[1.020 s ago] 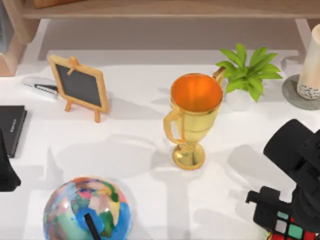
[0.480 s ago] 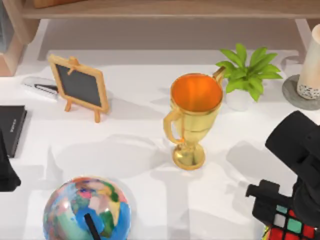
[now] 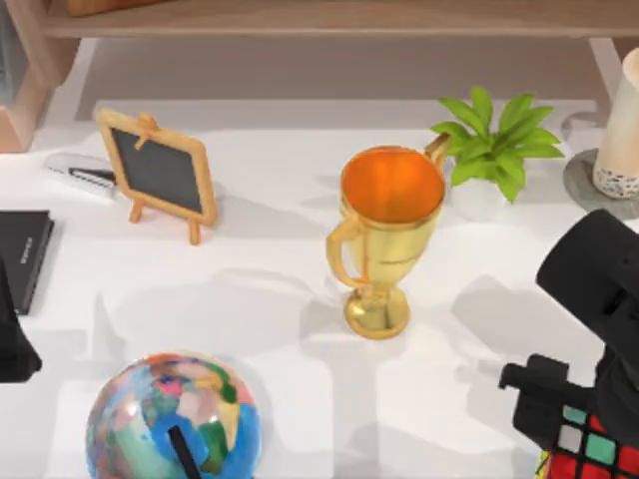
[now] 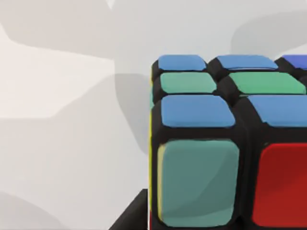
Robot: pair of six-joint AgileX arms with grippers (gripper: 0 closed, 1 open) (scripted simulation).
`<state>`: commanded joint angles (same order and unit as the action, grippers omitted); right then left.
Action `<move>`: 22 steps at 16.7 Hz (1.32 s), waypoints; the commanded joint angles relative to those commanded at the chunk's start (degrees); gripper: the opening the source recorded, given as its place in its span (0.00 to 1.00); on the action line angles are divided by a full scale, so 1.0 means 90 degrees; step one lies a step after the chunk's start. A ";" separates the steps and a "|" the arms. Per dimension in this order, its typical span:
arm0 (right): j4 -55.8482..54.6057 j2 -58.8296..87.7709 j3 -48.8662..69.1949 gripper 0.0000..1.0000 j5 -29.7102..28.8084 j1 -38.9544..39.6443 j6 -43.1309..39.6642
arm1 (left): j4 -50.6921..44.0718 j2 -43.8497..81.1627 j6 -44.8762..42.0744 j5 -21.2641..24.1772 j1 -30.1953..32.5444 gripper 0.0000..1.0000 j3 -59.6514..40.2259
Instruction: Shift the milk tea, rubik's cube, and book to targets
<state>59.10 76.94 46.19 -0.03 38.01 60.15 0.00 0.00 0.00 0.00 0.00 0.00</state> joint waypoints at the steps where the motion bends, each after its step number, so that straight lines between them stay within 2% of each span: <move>1: -0.0019 0.0027 -0.0022 0.00 0.0005 0.0007 0.0010 | 0.0000 0.0000 0.0000 0.0000 0.0000 1.00 0.0000; 5: -0.0422 0.0084 0.0291 0.00 -0.0263 -0.0281 -0.0243 | 0.0000 0.0000 0.0000 0.0000 0.0000 1.00 0.0000; 10: -0.2360 0.0194 0.1495 0.00 -0.1179 -0.1217 -0.1235 | 0.0000 0.0000 0.0000 0.0000 0.0000 1.00 0.0000; 13: -0.4103 0.0361 0.2374 0.00 -0.1707 -0.1646 -0.2501 | 0.0000 0.0000 0.0000 0.0000 0.0000 1.00 0.0000; 16: -0.5516 0.0674 0.3147 0.00 -0.2077 -0.1867 -0.4209 | 0.0000 0.0000 0.0000 0.0000 0.0000 1.00 0.0000; 19: -0.6466 0.1059 0.3731 0.00 -0.2285 -0.1932 -0.5579 | 0.0000 0.0000 0.0000 0.0000 0.0000 1.00 0.0000; 22: -0.7075 0.1324 0.4043 0.00 -0.2369 -0.1966 -0.6374 | 0.0000 0.0000 0.0000 0.0000 0.0000 1.00 0.0000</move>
<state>-4.58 88.85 82.58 -21.35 20.31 2.79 0.00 0.00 0.00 0.00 0.00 0.00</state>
